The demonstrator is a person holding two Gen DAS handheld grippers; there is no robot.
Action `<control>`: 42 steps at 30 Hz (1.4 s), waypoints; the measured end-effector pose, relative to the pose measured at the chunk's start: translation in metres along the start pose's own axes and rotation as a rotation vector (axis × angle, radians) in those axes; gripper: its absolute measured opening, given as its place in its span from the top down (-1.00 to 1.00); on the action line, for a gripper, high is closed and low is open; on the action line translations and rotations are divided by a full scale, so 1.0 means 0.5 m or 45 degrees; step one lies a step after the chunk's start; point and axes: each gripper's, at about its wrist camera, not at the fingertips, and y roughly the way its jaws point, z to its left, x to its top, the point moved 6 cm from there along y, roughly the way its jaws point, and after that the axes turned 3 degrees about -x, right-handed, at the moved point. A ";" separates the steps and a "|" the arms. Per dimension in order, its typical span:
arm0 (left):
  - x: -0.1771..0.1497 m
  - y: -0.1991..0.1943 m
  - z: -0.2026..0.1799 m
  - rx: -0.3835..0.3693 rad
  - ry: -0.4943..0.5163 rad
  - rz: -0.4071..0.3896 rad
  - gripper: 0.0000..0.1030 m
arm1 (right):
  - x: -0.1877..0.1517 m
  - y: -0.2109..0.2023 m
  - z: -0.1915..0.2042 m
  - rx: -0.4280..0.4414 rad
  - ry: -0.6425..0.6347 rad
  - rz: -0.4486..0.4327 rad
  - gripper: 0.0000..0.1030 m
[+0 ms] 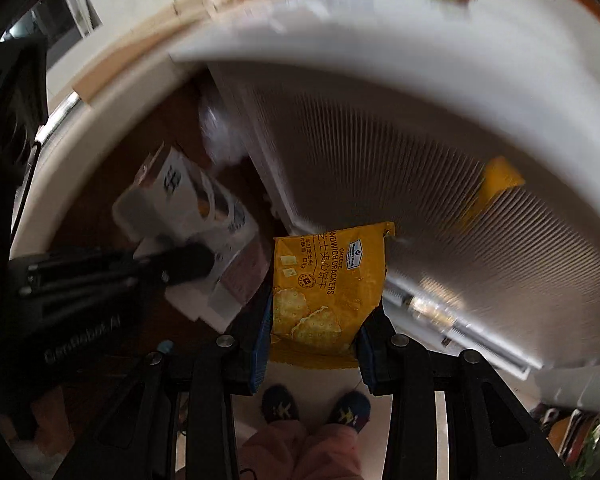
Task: Collect trash
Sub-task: 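Carry the cracker packet and foil bag down over the floor bin, then open both grippers to drop the packet and foil bag into the bin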
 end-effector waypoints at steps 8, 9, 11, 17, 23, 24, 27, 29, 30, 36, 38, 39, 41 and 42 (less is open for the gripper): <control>-0.035 0.221 0.057 0.071 0.061 0.027 0.96 | -0.103 0.251 -0.062 0.002 0.072 0.063 0.30; -0.044 0.241 0.060 0.069 0.065 0.033 0.96 | -0.115 0.285 -0.070 0.002 0.076 0.078 0.30; -0.062 0.293 0.071 0.065 0.066 0.051 0.96 | -0.137 0.345 -0.078 0.022 0.080 0.107 0.29; -0.109 0.426 0.113 0.064 0.083 0.115 0.96 | -0.194 0.513 -0.098 0.068 0.083 0.192 0.29; -0.126 0.515 0.145 0.060 0.111 0.162 0.89 | -0.218 0.631 -0.107 0.105 0.096 0.198 0.26; -0.129 0.516 0.155 0.064 0.114 0.158 0.87 | -0.221 0.647 -0.108 0.111 0.107 0.201 0.24; -0.132 0.527 0.171 0.080 0.110 0.152 0.33 | -0.228 0.679 -0.110 0.137 0.135 0.207 0.21; -0.134 0.529 0.179 0.103 0.096 0.139 -0.28 | -0.230 0.697 -0.113 0.146 0.150 0.214 0.19; -0.133 0.528 0.179 0.109 0.096 0.124 -0.29 | -0.231 0.704 -0.114 0.151 0.160 0.218 0.11; -0.129 0.503 0.176 0.150 0.095 0.112 -0.29 | -0.219 0.687 -0.105 0.138 0.187 0.205 -0.02; -0.119 0.483 0.170 0.152 0.092 0.104 -0.29 | -0.213 0.674 -0.109 0.142 0.199 0.198 -0.02; -0.114 0.471 0.162 0.153 0.094 0.099 -0.29 | -0.212 0.667 -0.115 0.142 0.204 0.191 -0.02; -0.104 0.444 0.148 0.158 0.102 0.086 -0.29 | -0.205 0.641 -0.120 0.130 0.208 0.176 -0.02; -0.101 0.430 0.139 0.160 0.106 0.078 -0.29 | -0.202 0.631 -0.124 0.127 0.212 0.173 -0.02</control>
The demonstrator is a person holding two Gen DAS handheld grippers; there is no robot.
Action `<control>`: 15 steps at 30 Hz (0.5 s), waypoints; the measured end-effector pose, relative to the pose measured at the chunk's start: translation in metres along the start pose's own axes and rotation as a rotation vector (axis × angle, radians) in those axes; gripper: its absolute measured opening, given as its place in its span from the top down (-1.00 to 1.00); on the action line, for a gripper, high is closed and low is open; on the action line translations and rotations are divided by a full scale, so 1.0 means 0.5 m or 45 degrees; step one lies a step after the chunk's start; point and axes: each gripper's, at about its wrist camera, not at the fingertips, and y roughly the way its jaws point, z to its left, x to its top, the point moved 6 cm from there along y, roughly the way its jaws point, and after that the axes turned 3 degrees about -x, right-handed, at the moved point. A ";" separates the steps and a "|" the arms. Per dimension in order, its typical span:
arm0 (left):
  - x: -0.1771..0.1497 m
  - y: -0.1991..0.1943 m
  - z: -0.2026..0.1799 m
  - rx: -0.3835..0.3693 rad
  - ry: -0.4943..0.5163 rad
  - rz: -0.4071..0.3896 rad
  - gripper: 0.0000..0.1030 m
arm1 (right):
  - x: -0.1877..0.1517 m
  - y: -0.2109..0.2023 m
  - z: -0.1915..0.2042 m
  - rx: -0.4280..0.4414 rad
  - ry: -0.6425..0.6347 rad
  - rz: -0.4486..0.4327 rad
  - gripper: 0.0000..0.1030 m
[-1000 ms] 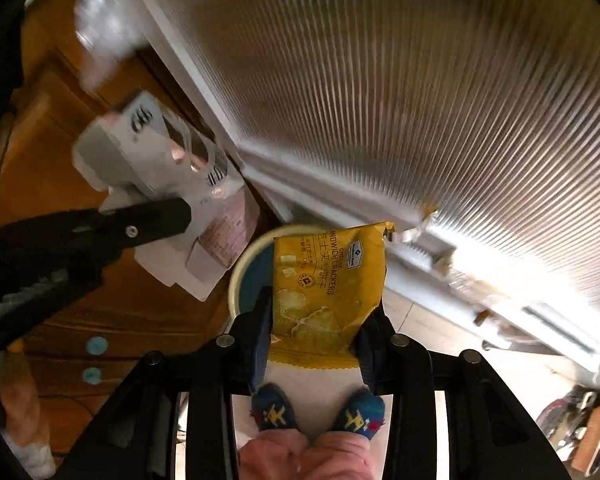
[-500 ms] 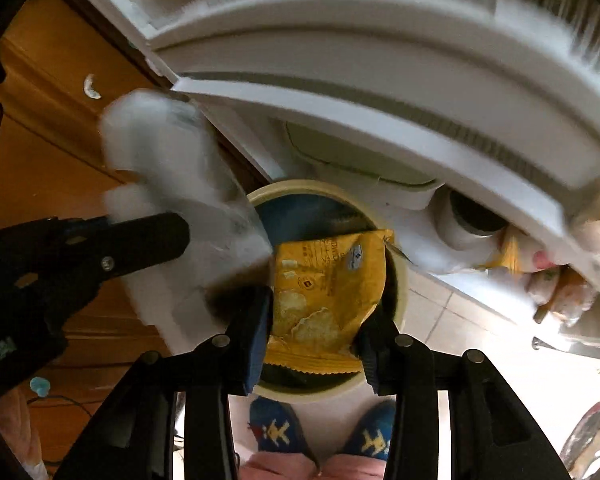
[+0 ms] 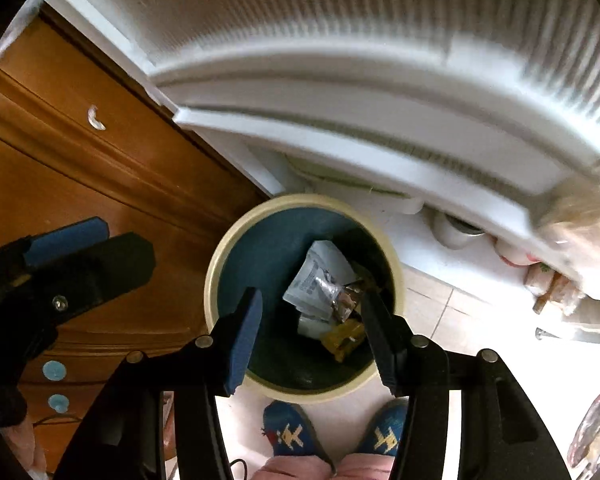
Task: Collect trash
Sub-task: 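Open both grippers to drop the packet and foil bag into the bin, then raise both grippers from the bin back toward the table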
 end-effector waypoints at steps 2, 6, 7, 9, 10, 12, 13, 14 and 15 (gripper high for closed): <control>0.007 -0.039 -0.004 0.001 0.007 -0.012 -0.30 | 0.004 -0.032 -0.007 -0.014 0.016 -0.007 -0.02; 0.023 -0.117 -0.034 0.002 0.027 -0.037 -0.30 | 0.014 -0.107 -0.015 -0.025 0.049 -0.025 -0.02; 0.027 -0.141 -0.043 0.000 0.030 -0.044 -0.30 | 0.016 -0.134 -0.015 -0.027 0.053 -0.032 -0.02; 0.031 -0.181 -0.059 -0.004 0.034 -0.051 -0.30 | 0.018 -0.195 -0.005 -0.034 0.058 -0.044 -0.02; 0.035 -0.207 -0.071 -0.006 0.039 -0.052 -0.30 | 0.019 -0.226 0.000 -0.034 0.059 -0.049 -0.02; 0.043 -0.249 -0.089 -0.017 0.043 -0.059 -0.31 | 0.025 -0.286 0.012 -0.033 0.060 -0.061 -0.02; 0.048 -0.283 -0.101 -0.034 0.039 -0.067 -0.31 | 0.027 -0.318 0.016 -0.032 0.062 -0.068 -0.02; 0.049 -0.304 -0.111 -0.045 0.037 -0.071 -0.32 | 0.029 -0.346 0.019 -0.029 0.063 -0.074 -0.02; 0.055 -0.341 -0.123 -0.065 0.029 -0.080 -0.32 | 0.031 -0.381 0.025 -0.024 0.066 -0.082 -0.02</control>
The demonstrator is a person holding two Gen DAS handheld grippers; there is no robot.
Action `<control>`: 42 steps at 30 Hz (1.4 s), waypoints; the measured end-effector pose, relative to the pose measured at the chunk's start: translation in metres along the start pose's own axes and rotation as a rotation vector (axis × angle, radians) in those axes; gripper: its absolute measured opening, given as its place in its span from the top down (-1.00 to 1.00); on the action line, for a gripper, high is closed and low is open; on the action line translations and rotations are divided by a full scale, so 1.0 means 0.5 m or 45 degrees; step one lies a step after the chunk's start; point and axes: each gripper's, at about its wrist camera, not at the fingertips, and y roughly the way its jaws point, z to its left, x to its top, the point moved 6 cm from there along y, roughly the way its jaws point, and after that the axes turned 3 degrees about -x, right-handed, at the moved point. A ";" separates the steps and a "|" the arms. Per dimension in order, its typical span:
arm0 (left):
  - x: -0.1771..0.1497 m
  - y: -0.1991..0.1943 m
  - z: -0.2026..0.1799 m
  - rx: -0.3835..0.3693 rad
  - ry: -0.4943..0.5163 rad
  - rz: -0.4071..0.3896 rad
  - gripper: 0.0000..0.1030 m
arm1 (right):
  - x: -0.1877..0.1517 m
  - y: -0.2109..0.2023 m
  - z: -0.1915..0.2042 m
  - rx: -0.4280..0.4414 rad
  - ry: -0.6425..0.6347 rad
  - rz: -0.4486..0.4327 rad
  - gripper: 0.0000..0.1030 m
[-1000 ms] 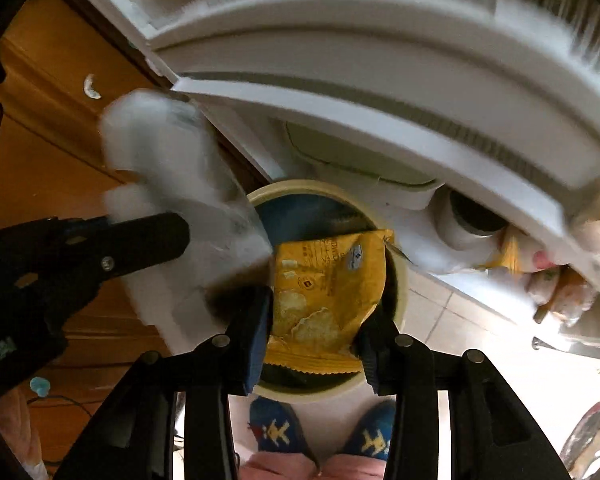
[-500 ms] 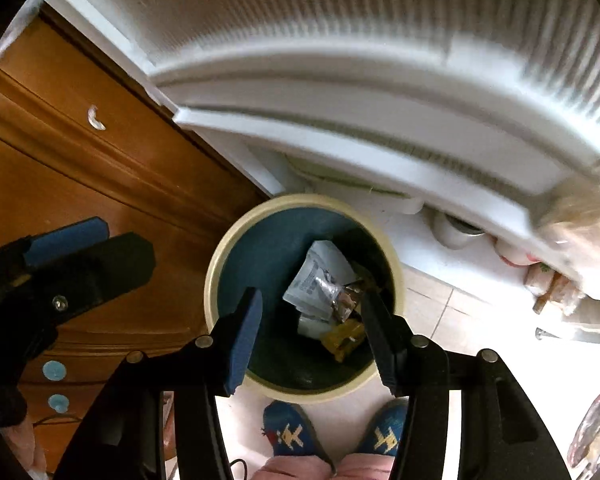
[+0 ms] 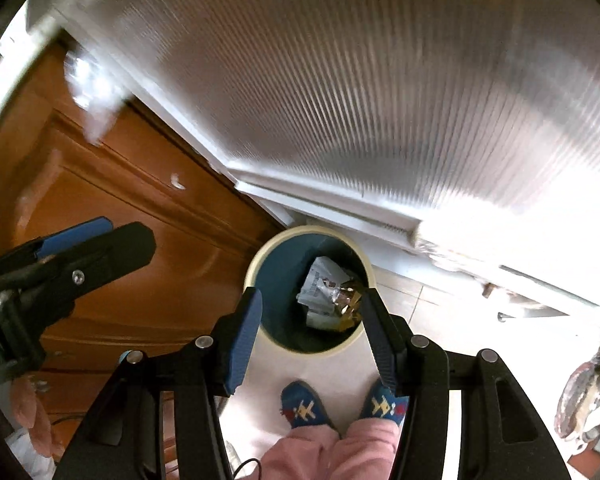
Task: Collect trash
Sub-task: 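Raise both grippers from the bin back toward the table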
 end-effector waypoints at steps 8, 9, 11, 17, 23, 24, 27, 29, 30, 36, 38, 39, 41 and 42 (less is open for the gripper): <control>0.070 -0.228 -0.075 -0.031 0.039 -0.088 -0.33 | 0.030 -0.229 0.064 0.027 -0.037 -0.098 -0.02; 0.079 -0.248 -0.079 -0.035 0.047 -0.102 -0.33 | 0.041 -0.266 0.073 0.031 -0.046 -0.123 -0.02; 0.102 -0.307 -0.095 -0.050 0.064 -0.143 -0.33 | 0.060 -0.325 0.084 0.030 -0.055 -0.171 -0.02; 0.165 -0.451 -0.125 -0.040 0.143 -0.266 -0.33 | 0.122 -0.482 0.111 0.016 -0.042 -0.337 -0.02; 0.220 -0.583 -0.154 -0.061 0.205 -0.386 -0.34 | 0.182 -0.627 0.149 -0.015 -0.032 -0.508 -0.02; 0.230 -0.599 -0.156 -0.069 0.207 -0.403 -0.34 | 0.188 -0.642 0.153 -0.018 -0.030 -0.530 -0.02; 0.261 -0.644 -0.162 -0.069 0.211 -0.457 -0.34 | 0.217 -0.696 0.163 -0.011 0.001 -0.606 -0.02; 0.278 -0.665 -0.161 -0.063 0.209 -0.487 -0.33 | 0.236 -0.726 0.171 0.002 0.029 -0.628 -0.02; 0.289 -0.675 -0.162 -0.060 0.207 -0.497 -0.34 | 0.249 -0.741 0.173 0.010 0.048 -0.641 -0.02; 0.358 -0.694 -0.165 -0.079 0.193 -0.530 -0.34 | 0.319 -0.810 0.174 -0.022 0.086 -0.687 -0.02; 0.377 -0.681 -0.162 -0.075 0.182 -0.528 -0.34 | 0.346 -0.818 0.169 -0.013 0.095 -0.686 -0.02; 0.390 -0.674 -0.161 -0.070 0.172 -0.524 -0.33 | 0.362 -0.817 0.166 -0.006 0.100 -0.681 -0.02; 0.417 -0.650 -0.155 -0.065 0.144 -0.511 -0.34 | 0.395 -0.804 0.157 0.009 0.111 -0.672 -0.02; 0.428 -0.640 -0.153 -0.065 0.131 -0.505 -0.33 | 0.413 -0.798 0.152 0.019 0.115 -0.668 -0.02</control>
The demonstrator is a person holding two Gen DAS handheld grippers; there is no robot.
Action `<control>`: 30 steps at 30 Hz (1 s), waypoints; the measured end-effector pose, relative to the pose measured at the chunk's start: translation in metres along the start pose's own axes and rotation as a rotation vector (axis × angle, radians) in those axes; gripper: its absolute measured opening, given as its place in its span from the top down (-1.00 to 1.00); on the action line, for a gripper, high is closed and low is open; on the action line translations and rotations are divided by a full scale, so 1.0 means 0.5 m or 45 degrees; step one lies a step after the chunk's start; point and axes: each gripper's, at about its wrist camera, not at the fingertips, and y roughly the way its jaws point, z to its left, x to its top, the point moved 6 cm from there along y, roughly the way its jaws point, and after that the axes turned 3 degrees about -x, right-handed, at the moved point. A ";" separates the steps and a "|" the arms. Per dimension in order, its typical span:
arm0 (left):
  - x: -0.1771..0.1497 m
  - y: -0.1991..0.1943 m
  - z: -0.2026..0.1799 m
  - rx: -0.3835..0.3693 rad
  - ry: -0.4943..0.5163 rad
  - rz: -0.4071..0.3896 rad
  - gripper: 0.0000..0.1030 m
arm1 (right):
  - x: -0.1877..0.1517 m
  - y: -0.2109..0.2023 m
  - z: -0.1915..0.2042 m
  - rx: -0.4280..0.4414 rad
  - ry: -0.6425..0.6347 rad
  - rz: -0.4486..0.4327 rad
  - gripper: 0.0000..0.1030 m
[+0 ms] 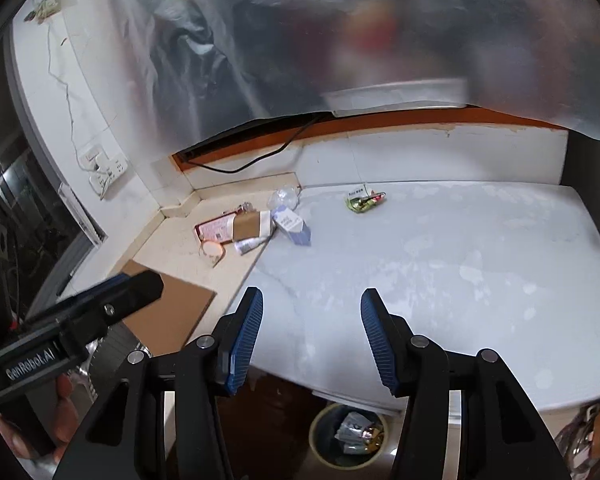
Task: Collect trash
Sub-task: 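Raise both grippers from the bin back toward the table, then grasp the green-white vegetable packet with the right gripper while the left gripper grasps the white carton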
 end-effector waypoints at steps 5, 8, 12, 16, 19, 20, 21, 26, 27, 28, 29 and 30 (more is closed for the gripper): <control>0.044 0.090 0.023 0.038 -0.078 0.029 -0.33 | 0.072 0.103 -0.021 0.054 0.011 0.038 -0.02; 0.078 0.165 0.039 0.065 -0.142 0.061 -0.33 | 0.122 0.184 -0.044 0.085 0.004 0.089 -0.02; 0.115 0.273 0.066 0.104 -0.221 0.102 -0.33 | 0.174 0.314 -0.093 0.126 0.054 0.206 -0.02; 0.138 0.379 0.093 0.134 -0.300 0.138 -0.33 | 0.210 0.444 -0.147 0.135 0.099 0.309 -0.01; 0.145 0.459 0.121 0.156 -0.378 0.175 -0.33 | 0.231 0.543 -0.179 0.132 0.115 0.370 0.00; 0.147 0.490 0.134 0.170 -0.414 0.193 -0.33 | 0.232 0.563 -0.184 0.133 0.118 0.381 0.01; 0.146 0.508 0.143 0.178 -0.435 0.202 -0.33 | 0.239 0.597 -0.191 0.138 0.126 0.401 0.01; 0.147 0.595 0.188 0.242 -0.535 0.231 -0.33 | 0.250 0.707 -0.209 0.139 0.146 0.457 0.07; 0.149 0.606 0.194 0.251 -0.547 0.231 -0.33 | 0.251 0.721 -0.211 0.139 0.150 0.466 0.09; 0.152 0.620 0.199 0.265 -0.557 0.233 -0.33 | 0.252 0.743 -0.214 0.139 0.157 0.482 0.11; 0.151 0.626 0.203 0.273 -0.561 0.233 -0.33 | 0.250 0.752 -0.214 0.143 0.161 0.490 0.12; 0.153 0.640 0.207 0.288 -0.565 0.235 -0.33 | 0.252 0.761 -0.213 0.149 0.161 0.481 0.13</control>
